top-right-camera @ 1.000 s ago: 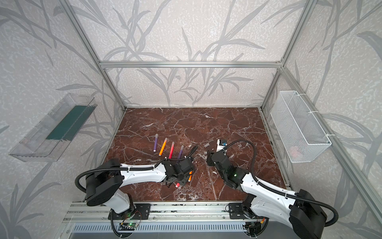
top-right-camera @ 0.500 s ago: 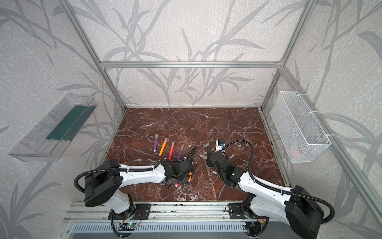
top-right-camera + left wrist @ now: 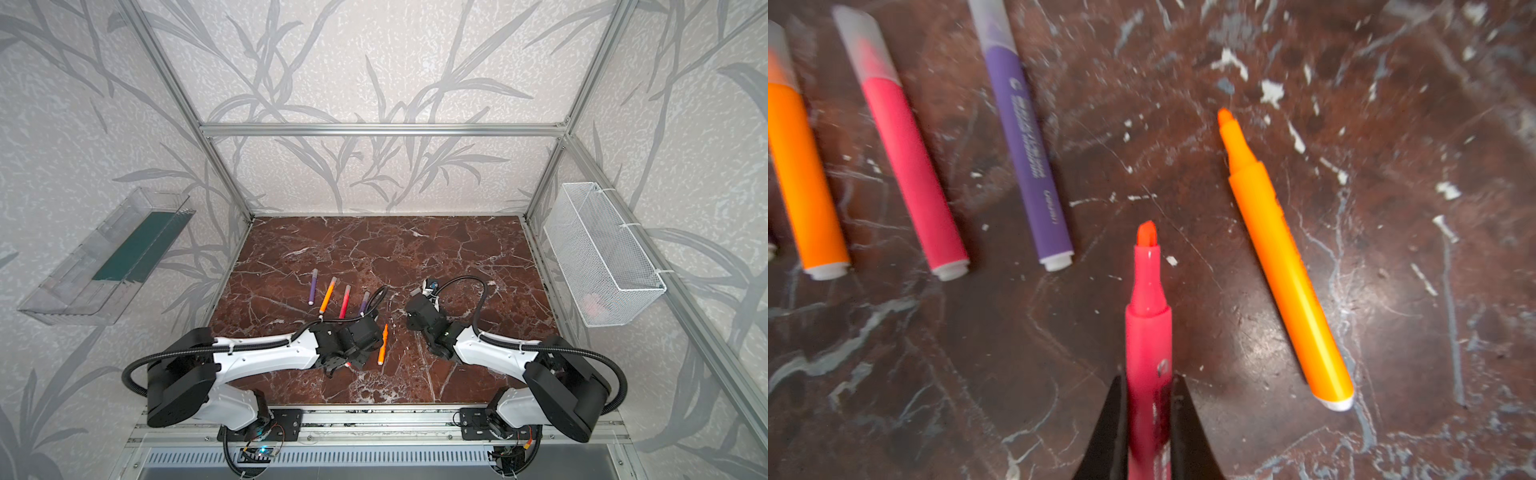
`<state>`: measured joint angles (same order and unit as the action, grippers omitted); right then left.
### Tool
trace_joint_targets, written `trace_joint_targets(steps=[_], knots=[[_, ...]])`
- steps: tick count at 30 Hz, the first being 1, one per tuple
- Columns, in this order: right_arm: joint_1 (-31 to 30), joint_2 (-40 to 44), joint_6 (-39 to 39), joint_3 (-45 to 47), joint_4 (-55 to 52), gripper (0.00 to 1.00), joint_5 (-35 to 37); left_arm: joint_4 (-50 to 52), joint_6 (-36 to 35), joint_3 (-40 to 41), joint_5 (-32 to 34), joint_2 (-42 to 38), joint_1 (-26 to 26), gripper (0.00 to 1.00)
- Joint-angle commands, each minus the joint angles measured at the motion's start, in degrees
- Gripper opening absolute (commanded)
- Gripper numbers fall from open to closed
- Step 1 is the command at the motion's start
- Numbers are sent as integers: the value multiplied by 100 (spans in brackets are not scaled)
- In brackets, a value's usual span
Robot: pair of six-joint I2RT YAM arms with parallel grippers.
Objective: Insert pens into pen caps
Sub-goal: Pick up the pen from the bottom-center of the table, then pick up the pen cap from the center of the table.
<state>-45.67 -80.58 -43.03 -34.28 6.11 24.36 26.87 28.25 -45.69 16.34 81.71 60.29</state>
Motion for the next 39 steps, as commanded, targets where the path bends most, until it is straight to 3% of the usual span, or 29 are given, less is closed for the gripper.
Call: trace_joint_targets(steps=[1,8,16,24,39], knots=[[49,-306,-243,-162,125,52,-151,61,108,194,351,-558,-70,0],[106,-767,-376,-289,320,52,-261,-283,133,722,623,-1565,-195,0],[269,-1619,-205,-816,451,52,-441,-271,212,1022,689,-2163,-359,0],[278,-2135,61,-1515,-154,57,-368,-305,243,1157,635,-2379,-417,0],[296,-2280,292,-1981,-990,54,89,-366,214,1176,538,-2370,-475,0]])
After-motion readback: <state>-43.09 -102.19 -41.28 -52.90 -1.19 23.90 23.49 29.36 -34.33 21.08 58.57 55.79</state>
